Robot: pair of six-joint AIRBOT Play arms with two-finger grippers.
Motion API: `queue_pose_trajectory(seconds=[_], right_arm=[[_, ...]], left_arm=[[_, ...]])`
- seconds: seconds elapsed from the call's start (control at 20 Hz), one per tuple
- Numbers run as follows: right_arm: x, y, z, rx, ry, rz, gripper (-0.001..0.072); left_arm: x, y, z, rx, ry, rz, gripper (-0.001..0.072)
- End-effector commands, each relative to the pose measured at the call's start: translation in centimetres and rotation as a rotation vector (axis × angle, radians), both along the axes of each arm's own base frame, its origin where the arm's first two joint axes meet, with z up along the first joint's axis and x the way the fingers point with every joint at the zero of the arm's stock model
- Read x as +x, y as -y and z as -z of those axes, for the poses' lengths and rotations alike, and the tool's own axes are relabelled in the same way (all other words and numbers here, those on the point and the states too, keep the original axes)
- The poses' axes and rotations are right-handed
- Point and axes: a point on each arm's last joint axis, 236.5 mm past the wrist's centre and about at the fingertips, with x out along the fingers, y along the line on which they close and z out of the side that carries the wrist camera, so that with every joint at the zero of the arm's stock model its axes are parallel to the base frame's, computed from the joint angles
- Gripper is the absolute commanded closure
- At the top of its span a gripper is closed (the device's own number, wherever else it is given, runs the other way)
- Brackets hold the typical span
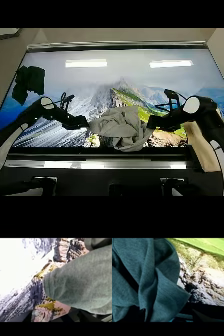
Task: Fold the shirts.
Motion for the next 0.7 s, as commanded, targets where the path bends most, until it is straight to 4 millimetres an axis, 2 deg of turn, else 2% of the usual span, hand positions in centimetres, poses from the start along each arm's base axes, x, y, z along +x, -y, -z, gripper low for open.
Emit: queue_pose_trajectory(seconds=[0.0, 0.15, 0.2, 0.25, 0.3, 0.35, 0.4, 0.45, 0.5, 0.6, 0.65], right_arm=[[-0.7, -1.2, 1.1, 0.054, -0.038, 0.016, 0.0014], [-2.2, -1.2, 2.7, 0.057, -0.097, 0.021, 0.0009], [-2.7, -1.2, 3.3, 0.057, -0.119, 0.029, 0.0013], [-2.7, -1.4, 3.7, 0.065, -0.12, 0.037, 0.0017], [-2.4, -1.7, 4.0, 0.083, -0.108, 0.053, 0.0048], [-1.8, -2.2, 4.1, 0.108, -0.086, 0.071, 0.0097], [-1.2, -2.7, 4.1, 0.136, -0.065, 0.091, 0.0273], [-0.6, -3.1, 3.9, 0.157, -0.044, 0.106, 0.0547], [-0.4, -3.1, 3.8, 0.161, -0.035, 0.111, 0.0662], [0.4, -2.6, 3.4, 0.137, 0.008, 0.109, 0.0663], [1.1, -1.7, 2.6, 0.097, 0.053, 0.097, 0.0663]], left_arm=[[0.8, 1.7, 2.0, -0.084, -0.02, -0.105, 0.0004], [2.2, 4.2, 2.4, -0.161, 0.012, -0.138, 0.0023], [2.7, 4.8, 2.5, -0.173, 0.022, -0.159, 0.0079], [2.9, 5.2, 2.6, -0.177, 0.031, -0.169, 0.0102], [3.0, 5.3, 2.7, -0.175, 0.038, -0.168, 0.0293], [3.1, 5.3, 2.6, -0.174, 0.042, -0.169, 0.0593], [3.1, 5.4, 2.5, -0.176, 0.05, -0.159, 0.0675], [2.9, 5.4, 2.3, -0.179, 0.059, -0.139, 0.0677], [2.9, 5.3, 1.9, -0.182, 0.074, -0.124, 0.0678], [3.9, 4.7, -0.4, -0.191, 0.157, -0.116, 0.0679], [5.1, 4.1, -2.7, -0.196, 0.237, -0.119, 0.0679]])
